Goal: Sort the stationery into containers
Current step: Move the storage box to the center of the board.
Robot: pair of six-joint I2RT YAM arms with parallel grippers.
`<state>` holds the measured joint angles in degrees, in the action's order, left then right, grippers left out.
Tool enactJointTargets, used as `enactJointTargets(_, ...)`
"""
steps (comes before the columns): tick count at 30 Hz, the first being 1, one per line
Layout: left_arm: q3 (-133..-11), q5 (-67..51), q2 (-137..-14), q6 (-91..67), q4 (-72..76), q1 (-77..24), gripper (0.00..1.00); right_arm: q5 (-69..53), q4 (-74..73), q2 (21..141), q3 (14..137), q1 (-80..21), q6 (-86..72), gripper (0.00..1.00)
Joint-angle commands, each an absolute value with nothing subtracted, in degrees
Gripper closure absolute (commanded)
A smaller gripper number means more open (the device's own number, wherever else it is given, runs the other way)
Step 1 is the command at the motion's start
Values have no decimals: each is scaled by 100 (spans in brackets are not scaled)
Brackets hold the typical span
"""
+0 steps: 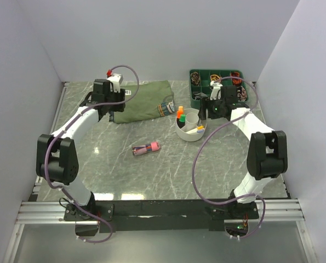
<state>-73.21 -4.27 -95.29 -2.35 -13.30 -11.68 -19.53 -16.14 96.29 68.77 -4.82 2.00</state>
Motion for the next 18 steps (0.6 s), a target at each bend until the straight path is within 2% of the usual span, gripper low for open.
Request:
enactJointTargets(1,-7216,-316,-9299,-246,-1230,-1169,43,-1644,-1670,9773,7321,-641,378,25)
enactJointTargets(10,-7541,-396,-9536,-308,-1239,-1072,43,-1433,-1837,9844,7322,-721,501,42)
enactJointTargets(18,-7708,-439,-9747,-351,-1230,-1072,42,-1468,-1855,9721,6908,-729,527,48)
